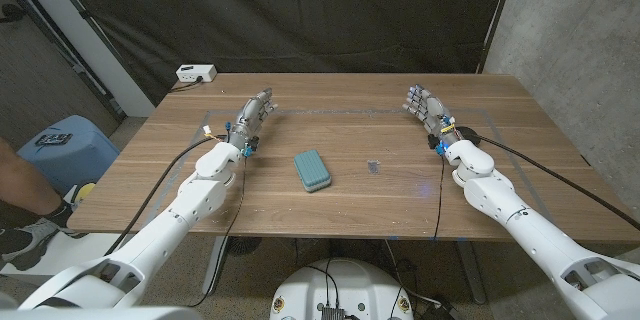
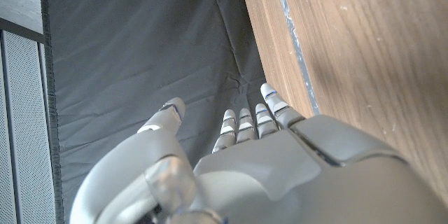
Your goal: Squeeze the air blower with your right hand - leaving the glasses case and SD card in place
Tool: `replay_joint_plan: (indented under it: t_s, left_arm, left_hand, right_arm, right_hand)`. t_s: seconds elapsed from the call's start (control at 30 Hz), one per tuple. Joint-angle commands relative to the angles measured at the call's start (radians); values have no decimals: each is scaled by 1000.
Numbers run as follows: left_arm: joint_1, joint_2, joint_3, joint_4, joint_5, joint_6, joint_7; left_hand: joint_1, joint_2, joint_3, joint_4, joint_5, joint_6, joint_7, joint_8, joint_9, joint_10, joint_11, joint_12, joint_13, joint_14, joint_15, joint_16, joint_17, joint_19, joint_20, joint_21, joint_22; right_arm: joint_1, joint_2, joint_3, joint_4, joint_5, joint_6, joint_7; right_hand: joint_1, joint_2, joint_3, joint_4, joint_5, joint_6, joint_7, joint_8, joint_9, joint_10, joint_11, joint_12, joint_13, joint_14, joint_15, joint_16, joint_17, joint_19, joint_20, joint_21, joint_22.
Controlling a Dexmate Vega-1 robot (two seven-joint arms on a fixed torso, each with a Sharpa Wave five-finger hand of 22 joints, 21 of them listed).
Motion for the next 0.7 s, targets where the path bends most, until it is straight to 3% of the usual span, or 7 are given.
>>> replay_joint_plan:
  t_s: [0.03, 0.43, 0.7]
  left_arm:
    - [-12, -14, 11, 11, 3, -4, -8]
    - [-27, -22, 17, 27, 7, -7, -15]
    - [-28, -18, 18, 31, 6, -4, -23]
  left_hand:
    - [9, 0, 5, 0, 8, 1, 5, 6, 2, -1, 8, 7, 4, 2, 10, 7, 3, 9, 3, 6, 1]
    - [10, 0, 5, -1, 8, 3, 4, 6, 2, -1, 8, 7, 4, 2, 9, 7, 3, 9, 3, 2, 1]
    - [11, 0, 4, -2, 8, 2, 4, 5, 2, -1, 8, 6, 4, 1, 8, 7, 3, 9, 3, -1, 1]
  right_arm:
    - [-5, 3, -2, 3, 10, -13, 2]
    - [15, 5, -7, 18, 1, -10, 11]
    - [-2, -8, -8, -18, -11, -22, -12]
  right_hand:
    - [10, 1, 6, -2, 5, 7, -3, 5, 5, 9, -3, 5, 5, 8, -17, 7, 1, 7, -34, 3, 3]
    - [9, 1, 7, -3, 5, 6, -3, 4, 5, 9, -3, 5, 4, 6, -17, 8, 0, 9, -34, -3, 3]
    - [9, 1, 7, -4, 5, 7, -3, 4, 5, 8, -3, 4, 3, 5, -16, 9, -1, 10, -34, -6, 3]
